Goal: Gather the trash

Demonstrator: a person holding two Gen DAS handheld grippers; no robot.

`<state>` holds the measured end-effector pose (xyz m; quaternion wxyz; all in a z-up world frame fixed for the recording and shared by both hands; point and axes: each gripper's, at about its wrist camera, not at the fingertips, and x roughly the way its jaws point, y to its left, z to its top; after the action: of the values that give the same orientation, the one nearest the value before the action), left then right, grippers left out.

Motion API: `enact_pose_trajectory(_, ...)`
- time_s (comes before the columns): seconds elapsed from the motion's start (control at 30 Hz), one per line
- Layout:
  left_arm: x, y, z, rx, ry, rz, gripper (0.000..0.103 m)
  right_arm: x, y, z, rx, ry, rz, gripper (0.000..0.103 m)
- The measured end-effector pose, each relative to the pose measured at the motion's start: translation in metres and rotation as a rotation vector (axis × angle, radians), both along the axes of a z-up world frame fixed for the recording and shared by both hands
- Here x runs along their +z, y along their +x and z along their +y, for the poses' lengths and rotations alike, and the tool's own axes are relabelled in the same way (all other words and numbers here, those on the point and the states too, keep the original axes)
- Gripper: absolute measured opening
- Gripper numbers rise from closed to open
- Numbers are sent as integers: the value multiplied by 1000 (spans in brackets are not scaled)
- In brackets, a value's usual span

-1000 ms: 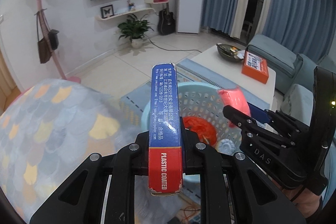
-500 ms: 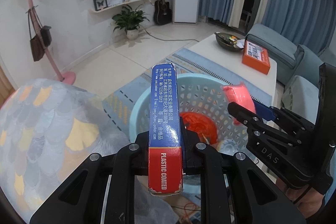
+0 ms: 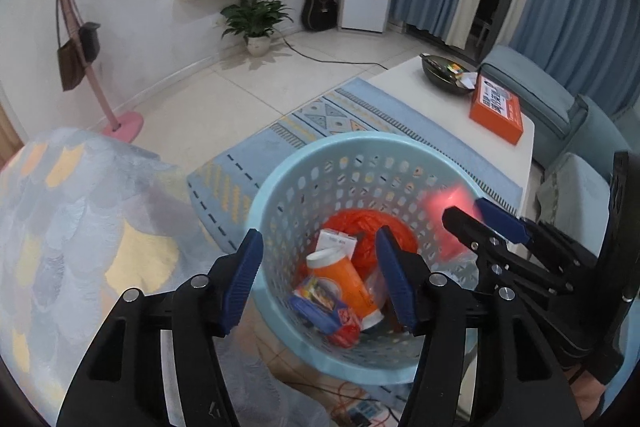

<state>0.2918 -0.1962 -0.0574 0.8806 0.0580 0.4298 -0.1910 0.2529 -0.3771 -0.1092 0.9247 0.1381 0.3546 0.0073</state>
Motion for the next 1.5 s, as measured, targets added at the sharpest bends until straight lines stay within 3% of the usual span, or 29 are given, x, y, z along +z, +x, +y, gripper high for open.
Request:
enact_pose_trajectory(0.1, 9, -5, 5, 14, -1, -22, 58, 2, -3, -1, -7, 2, -4, 51)
enact_pose_trajectory(0.17, 15, -11, 9, 29, 9, -41, 59, 5, -6, 0, -6, 1, -5, 53)
enact_pose_trajectory(0.3, 32, -35, 15, 72, 70, -116, 63, 10, -19, 5, 1, -2, 4, 64)
enact_pose_trajectory(0.37, 40, -52, 19, 79, 93, -165, 73, 12, -32, 11, -7, -17, 16, 70)
enact_pose_trajectory(0.47, 52, -81, 34, 92, 93, -229, 78, 16, -58, 26, -17, -47, 23, 79)
enact_pose_trajectory(0.7, 53, -146, 97, 210, 57, -227, 81, 34, -115, 77, -60, -163, -15, 95)
enact_pose_trajectory(0.87, 50, -186, 130, 280, 67, -223, 87, 48, -151, 105, -101, -158, -52, 95)
enact_pose_trajectory(1.03, 53, -208, 153, 285, 23, -225, 89, 57, -172, 127, -112, -167, -65, 95)
enact_pose_trajectory(1.5, 46, -231, 179, 302, 9, -244, 89, 65, -180, 156, -72, -218, -76, 95)
